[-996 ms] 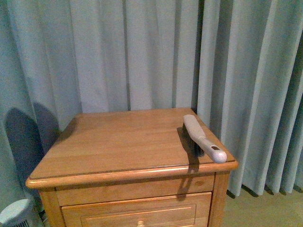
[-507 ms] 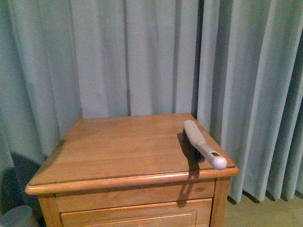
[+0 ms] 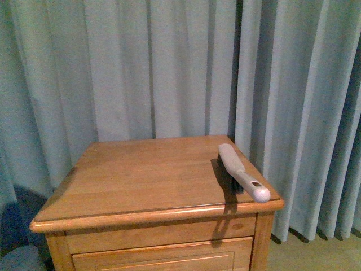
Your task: Clean up trash
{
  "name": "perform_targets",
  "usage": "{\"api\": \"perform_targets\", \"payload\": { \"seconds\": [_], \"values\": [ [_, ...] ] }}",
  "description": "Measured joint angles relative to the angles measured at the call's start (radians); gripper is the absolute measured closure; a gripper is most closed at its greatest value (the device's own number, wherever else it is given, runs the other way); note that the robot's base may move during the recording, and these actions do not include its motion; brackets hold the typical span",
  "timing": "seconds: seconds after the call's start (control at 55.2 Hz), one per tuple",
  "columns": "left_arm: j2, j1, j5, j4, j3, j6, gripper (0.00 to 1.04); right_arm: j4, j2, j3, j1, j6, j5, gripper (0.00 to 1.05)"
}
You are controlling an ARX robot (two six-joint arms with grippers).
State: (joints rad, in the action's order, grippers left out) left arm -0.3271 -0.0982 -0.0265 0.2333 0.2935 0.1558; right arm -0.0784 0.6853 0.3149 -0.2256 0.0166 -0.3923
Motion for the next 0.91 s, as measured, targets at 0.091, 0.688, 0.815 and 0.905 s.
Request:
{"api": "perform_targets", "payload": {
  "seconds": [0.091, 0.688, 0.815, 0.905],
  "values": [
    [0.0, 0.0, 0.0, 0.0, 0.0, 0.0, 0.77, 0.056, 0.198, 0.166, -0.017, 0.068, 0.052, 0.07],
    [0.0, 0.0, 0.0, 0.0, 0.0, 0.0, 0.77, 0.465, 1.078, 1.007, -0.224, 0.395, 0.196, 0.07],
    [0.0, 0.0, 0.0, 0.0, 0.0, 0.0, 0.77, 0.472, 1.152, 1.056, -0.224, 0.431, 0.207, 0.07],
    [0.0, 0.0, 0.0, 0.0, 0.0, 0.0, 0.77, 0.474, 1.207, 1.097, -0.222, 0.457, 0.216, 0.07]
  ]
}}
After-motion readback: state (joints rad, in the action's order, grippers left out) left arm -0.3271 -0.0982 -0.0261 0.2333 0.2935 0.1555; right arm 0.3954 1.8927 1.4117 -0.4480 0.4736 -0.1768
